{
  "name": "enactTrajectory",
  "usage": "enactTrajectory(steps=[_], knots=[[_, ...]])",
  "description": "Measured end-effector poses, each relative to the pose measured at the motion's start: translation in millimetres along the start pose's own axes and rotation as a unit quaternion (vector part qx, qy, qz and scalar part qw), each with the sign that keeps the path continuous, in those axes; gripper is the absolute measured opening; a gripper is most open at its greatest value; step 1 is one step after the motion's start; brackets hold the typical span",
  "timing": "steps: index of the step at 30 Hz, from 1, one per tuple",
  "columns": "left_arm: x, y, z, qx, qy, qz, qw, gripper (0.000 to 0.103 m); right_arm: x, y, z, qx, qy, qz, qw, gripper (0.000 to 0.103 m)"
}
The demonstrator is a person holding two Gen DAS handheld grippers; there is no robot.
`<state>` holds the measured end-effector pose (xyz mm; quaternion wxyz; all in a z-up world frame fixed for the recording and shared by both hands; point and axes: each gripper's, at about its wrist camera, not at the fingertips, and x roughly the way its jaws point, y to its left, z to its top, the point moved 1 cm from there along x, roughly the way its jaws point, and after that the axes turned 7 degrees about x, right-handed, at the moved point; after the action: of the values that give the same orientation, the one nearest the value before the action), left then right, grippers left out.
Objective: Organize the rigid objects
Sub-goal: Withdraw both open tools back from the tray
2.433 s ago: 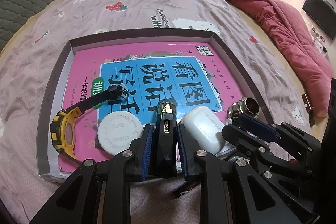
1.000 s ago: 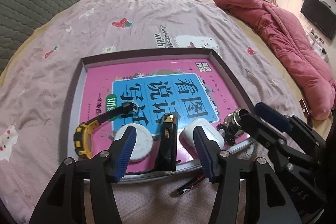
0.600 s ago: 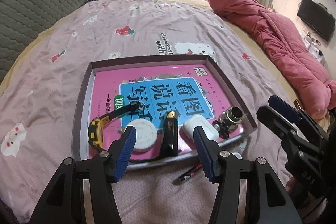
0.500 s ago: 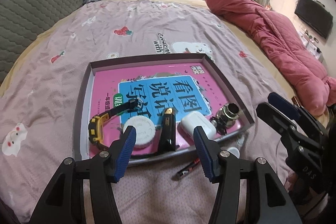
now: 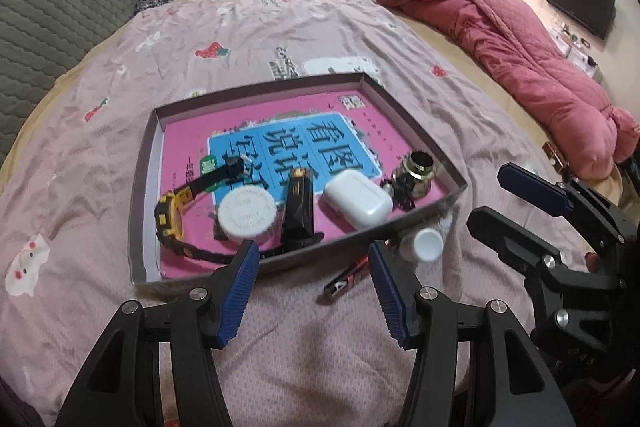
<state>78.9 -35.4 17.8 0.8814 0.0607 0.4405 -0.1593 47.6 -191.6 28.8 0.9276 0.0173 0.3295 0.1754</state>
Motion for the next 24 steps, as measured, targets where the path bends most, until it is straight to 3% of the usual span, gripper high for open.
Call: enactTrajectory(steps=[24], knots=[[33, -13, -17, 0.043, 0.049, -0.026, 0.9975, 0.058, 21, -3, -30, -0.009, 0.074, -0.010, 0.997, 0.050]])
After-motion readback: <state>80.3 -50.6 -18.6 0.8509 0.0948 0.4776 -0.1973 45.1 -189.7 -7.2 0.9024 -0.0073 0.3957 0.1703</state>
